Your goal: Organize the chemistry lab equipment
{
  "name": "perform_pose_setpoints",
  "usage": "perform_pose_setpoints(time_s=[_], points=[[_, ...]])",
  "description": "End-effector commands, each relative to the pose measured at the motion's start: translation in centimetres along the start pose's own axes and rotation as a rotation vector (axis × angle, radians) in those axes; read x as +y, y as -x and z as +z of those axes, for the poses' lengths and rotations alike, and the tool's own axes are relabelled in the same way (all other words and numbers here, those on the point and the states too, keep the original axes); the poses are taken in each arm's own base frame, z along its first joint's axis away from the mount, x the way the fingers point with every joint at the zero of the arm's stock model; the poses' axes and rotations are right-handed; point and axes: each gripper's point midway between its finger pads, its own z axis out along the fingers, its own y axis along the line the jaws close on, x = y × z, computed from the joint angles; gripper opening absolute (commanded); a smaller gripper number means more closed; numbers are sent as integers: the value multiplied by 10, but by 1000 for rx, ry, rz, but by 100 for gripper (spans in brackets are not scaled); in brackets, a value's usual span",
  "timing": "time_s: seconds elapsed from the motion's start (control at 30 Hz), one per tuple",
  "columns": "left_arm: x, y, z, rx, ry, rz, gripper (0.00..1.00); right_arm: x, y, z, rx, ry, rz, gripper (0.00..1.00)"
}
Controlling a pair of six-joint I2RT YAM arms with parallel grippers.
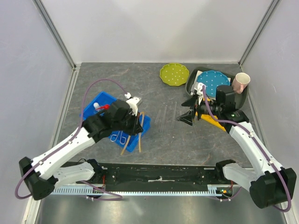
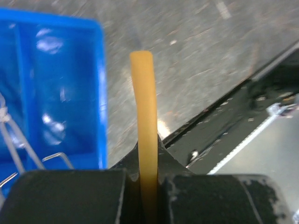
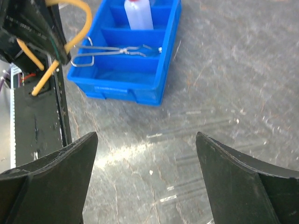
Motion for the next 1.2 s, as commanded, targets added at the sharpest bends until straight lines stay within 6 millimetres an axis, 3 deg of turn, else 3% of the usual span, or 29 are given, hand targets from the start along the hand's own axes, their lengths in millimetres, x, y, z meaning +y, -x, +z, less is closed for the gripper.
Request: perform_pose_setpoints(time_s=[0.0, 0.07, 0.3, 0.63, 0.73, 0.87, 1.17], points=[[54, -37, -4, 283, 266, 56, 2, -5, -19, -3, 32, -16, -32, 93], [57, -31, -2, 318, 286, 80, 2, -5, -23, -4, 33, -12, -27, 93], [83, -23, 34, 471, 368, 125, 2, -8, -26, -9, 31, -30, -32, 93], [123, -30, 63, 659, 464, 164, 10, -12, -26, -14, 32, -42, -28, 94], [129, -35, 70, 694, 475, 163, 16, -11, -26, -14, 34, -38, -30, 93], [134, -35, 77, 705, 499, 156, 35, -10, -25, -15, 33, -32, -27, 93], [129, -21, 73, 658, 516, 132, 50, -11, -27, -15, 38, -26, -21, 94]])
